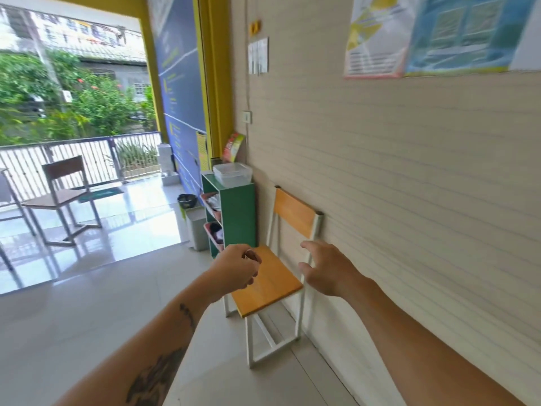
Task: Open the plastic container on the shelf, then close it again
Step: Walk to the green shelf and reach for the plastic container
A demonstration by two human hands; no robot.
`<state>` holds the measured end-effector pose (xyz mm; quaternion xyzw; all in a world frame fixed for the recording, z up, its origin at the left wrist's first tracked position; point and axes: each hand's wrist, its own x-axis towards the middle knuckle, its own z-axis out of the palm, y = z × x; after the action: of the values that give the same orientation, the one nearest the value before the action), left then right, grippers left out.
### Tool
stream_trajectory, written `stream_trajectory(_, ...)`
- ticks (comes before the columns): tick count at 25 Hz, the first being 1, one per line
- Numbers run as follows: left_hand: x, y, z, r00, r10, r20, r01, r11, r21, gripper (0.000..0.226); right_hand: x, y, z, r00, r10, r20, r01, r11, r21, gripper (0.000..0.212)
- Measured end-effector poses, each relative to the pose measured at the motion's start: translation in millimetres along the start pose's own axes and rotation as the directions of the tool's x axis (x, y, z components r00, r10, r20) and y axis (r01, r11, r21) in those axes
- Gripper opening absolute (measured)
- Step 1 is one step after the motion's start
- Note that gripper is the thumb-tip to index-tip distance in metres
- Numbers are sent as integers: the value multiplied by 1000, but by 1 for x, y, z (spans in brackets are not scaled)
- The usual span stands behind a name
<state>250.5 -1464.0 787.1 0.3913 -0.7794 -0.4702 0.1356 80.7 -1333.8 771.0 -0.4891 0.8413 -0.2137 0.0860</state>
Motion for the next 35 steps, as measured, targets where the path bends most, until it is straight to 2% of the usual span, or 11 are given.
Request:
stream_trajectory(7, 135, -9, -88, 981, -85, -172, 65, 991, -116, 15, 206, -43, 10, 992, -115, 47, 116, 993, -11, 63)
stream_trajectory(14, 258, -73, -218, 956, -84, -281, 34, 984, -177, 18, 372, -142, 64, 980, -186, 68, 188, 982, -20, 64)
stream_trajectory(23, 417, -110, -362, 974, 13, -227, -46, 989, -142, 18, 531, -240, 127, 994, -102, 41, 101, 995, 24, 64)
stream_trajectory(29, 546, -122, -401, 983, 40, -179, -66, 988, -140, 16, 658, -248, 154, 998, -59, 23, 58, 998, 20, 56)
stream_trajectory(35, 696, -126, -418, 990, 56, -133, -72, 990, -117, 11, 812, -236, 163, 999, -12, 33, 12, 1000, -10, 64)
